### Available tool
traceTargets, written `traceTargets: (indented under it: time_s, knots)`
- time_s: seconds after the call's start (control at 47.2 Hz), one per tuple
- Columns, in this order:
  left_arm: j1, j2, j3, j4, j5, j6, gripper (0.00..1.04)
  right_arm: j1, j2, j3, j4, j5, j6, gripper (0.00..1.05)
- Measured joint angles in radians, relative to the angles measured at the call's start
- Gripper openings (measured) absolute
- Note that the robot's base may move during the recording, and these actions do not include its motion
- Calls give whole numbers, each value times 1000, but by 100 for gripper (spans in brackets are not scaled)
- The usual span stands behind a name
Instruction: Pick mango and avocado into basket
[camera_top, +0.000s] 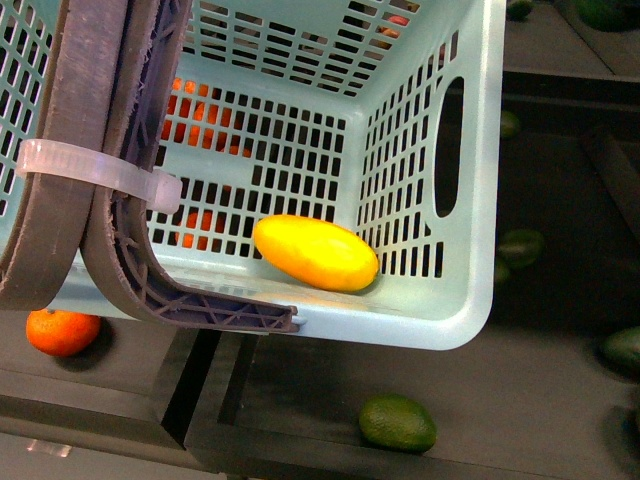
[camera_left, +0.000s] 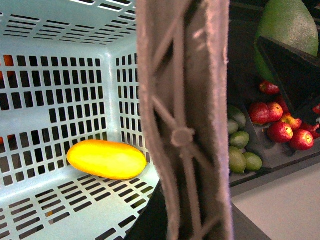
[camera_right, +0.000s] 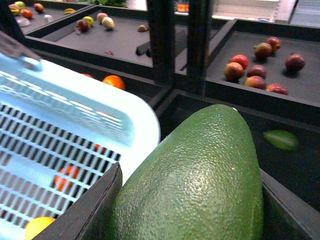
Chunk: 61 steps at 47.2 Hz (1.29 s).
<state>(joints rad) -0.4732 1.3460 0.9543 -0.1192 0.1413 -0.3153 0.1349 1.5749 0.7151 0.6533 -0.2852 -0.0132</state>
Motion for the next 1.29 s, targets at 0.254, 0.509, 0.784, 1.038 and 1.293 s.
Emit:
traceTargets:
  time_s: [0.254,0.509,0.784,1.038,1.293]
  knots:
    - [0,0,0,0,0,0,6,207,-18,23,-47,93,21,64]
    - [0,0,0,0,0,0,6,299,70,34,-7,189,21,79]
    - [-1,0,0,0,0,0,6,309,-135,-57,56,394,38,97]
    - [0,0,0,0,-1,-1,6,307,-688,-333,-117,672,76,97]
    - [-3,0,0,0,5,0,6,241,-1007,-497,-324,748,203,97]
